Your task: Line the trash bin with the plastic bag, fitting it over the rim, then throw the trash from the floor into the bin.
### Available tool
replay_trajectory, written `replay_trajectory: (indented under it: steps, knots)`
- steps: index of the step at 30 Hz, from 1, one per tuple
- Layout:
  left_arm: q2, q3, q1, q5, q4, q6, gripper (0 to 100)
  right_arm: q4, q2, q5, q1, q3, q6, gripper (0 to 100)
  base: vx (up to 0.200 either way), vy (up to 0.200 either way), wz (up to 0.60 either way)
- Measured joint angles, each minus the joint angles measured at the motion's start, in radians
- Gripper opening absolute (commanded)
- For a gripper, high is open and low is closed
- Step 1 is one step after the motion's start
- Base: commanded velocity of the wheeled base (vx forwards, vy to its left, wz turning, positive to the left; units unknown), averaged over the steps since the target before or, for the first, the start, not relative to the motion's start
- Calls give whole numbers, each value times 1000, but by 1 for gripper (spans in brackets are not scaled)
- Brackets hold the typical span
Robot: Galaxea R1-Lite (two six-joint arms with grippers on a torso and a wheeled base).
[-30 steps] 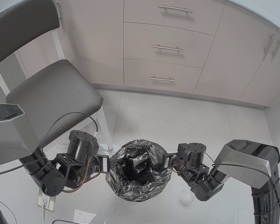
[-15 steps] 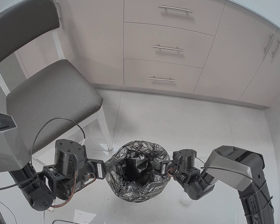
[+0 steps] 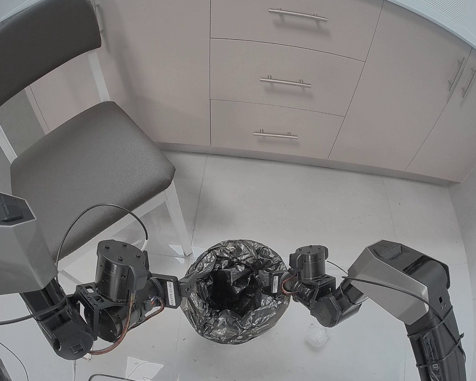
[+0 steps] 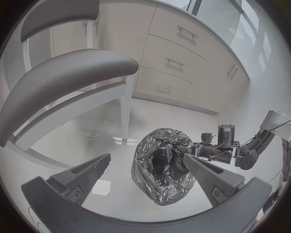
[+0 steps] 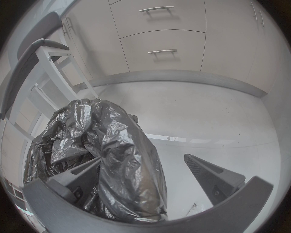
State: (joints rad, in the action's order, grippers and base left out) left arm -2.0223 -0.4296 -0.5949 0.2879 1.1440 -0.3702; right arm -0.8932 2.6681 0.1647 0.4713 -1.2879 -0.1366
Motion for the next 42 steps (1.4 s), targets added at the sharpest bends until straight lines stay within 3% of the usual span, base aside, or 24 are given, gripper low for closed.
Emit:
replay_trajectory:
  steps: [11, 18, 23, 33, 42]
  knots:
    - [59, 11, -1, 1, -1, -7, 100, -21, -95, -1, 14, 115, -3, 100, 0, 0, 0]
    - [274, 54, -13, 10, -40, 14, 100, -92, -248, -24, 14, 317, -6, 100, 0, 0, 0]
    - [482, 83, 6, 49, -129, 99, 100, -125, -346, -41, -11, 427, -5, 100, 0, 0, 0]
    - [966, 114, 126, 88, -519, 240, 100, -112, -424, -67, -148, 406, 3, 100, 0, 0, 0]
    - [1391, 120, 252, 96, -985, 278, 100, 21, -359, -73, -262, 110, 14, 100, 0, 0, 0]
